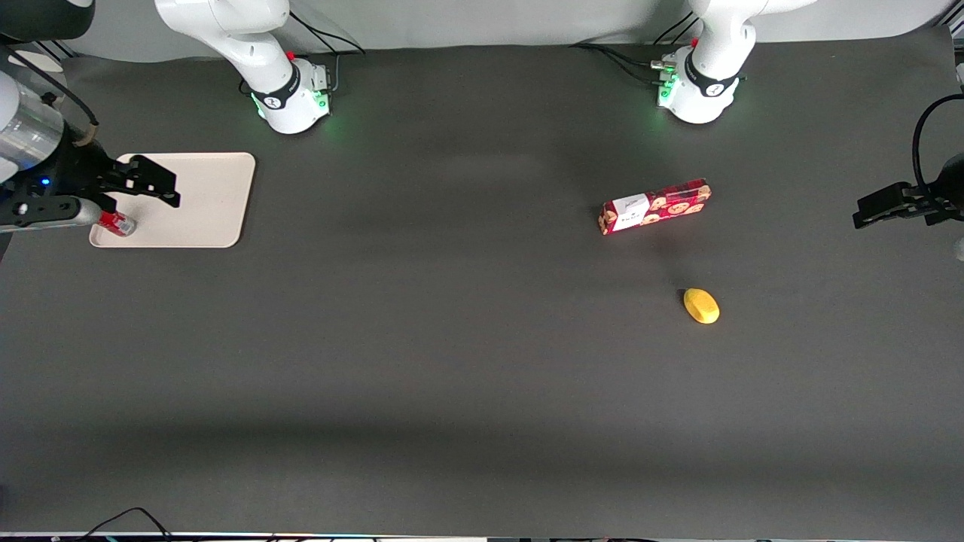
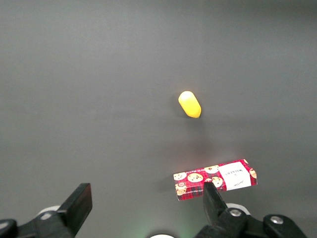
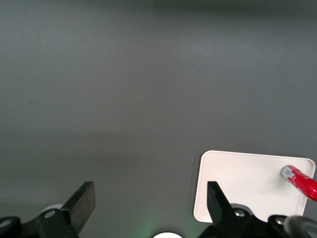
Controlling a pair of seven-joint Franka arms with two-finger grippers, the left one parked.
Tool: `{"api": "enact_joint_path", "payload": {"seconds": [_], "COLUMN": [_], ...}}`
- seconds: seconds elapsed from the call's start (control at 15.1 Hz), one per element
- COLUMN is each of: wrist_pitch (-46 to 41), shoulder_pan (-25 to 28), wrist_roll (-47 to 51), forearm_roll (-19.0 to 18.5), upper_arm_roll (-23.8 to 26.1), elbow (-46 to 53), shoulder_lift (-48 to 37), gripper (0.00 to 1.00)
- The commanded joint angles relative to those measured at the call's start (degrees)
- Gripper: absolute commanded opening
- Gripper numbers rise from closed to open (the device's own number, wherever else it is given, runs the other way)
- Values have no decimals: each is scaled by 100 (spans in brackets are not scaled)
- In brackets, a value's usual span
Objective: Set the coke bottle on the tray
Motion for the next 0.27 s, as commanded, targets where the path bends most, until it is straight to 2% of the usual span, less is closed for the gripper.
{"api": "enact_joint_path", "payload": {"seconds": [0.0,0.2], "wrist_pitch": [-124,-133], "shoulder_pan": [-24,-33], "wrist_roll": [120,120], "forearm_roll": [-172,-172], "upper_arm_roll": [-21,-21], "elbow": [274,274], "shoulder_lift": [82,82], "gripper": [100,100]}}
